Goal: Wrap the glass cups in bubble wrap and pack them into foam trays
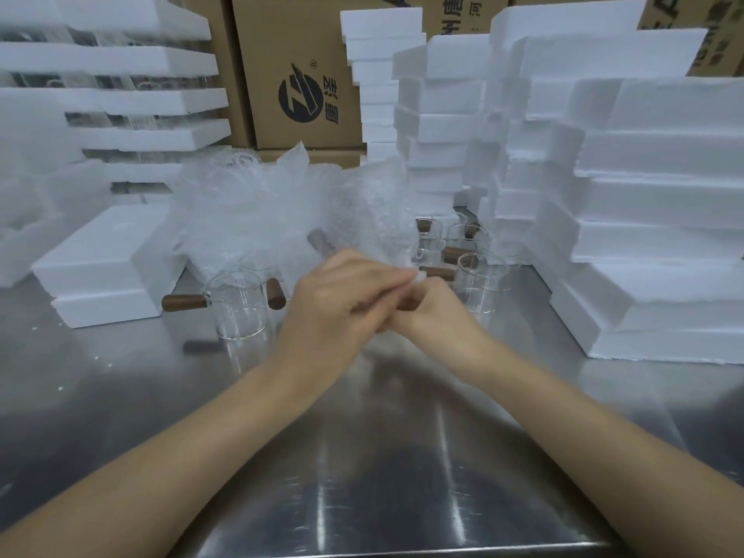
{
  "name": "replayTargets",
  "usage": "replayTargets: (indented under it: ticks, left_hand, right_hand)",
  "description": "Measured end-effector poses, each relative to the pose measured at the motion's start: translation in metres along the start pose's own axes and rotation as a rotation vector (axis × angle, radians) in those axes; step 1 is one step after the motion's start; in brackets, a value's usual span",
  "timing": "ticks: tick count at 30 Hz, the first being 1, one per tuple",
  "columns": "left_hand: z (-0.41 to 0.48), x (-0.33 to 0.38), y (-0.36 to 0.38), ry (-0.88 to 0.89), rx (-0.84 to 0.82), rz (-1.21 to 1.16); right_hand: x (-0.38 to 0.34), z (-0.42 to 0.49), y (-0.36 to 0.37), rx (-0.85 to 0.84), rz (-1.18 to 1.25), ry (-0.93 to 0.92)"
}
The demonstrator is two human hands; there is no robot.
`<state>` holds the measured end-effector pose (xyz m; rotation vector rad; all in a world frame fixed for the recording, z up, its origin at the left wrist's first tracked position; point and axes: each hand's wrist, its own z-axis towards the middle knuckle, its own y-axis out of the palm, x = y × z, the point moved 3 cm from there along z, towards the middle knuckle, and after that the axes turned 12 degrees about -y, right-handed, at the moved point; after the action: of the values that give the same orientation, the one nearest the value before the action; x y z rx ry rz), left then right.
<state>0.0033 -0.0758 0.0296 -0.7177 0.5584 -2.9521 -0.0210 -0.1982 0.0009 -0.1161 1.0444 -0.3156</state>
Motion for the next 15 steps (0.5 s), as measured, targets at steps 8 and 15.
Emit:
replayTargets:
  ticks: [8,15]
  left_hand:
    - [-0.007,0.008,0.012,0.050,-0.165,-0.144]
    - [-0.001,0.002,0.000,-0.158,0.051,0.219]
  right_hand:
    - [-0.012,0.005,0.001,-0.026,0.707,0.133]
    - [-0.010,0.010,-0.011,0.308,1.164,0.291]
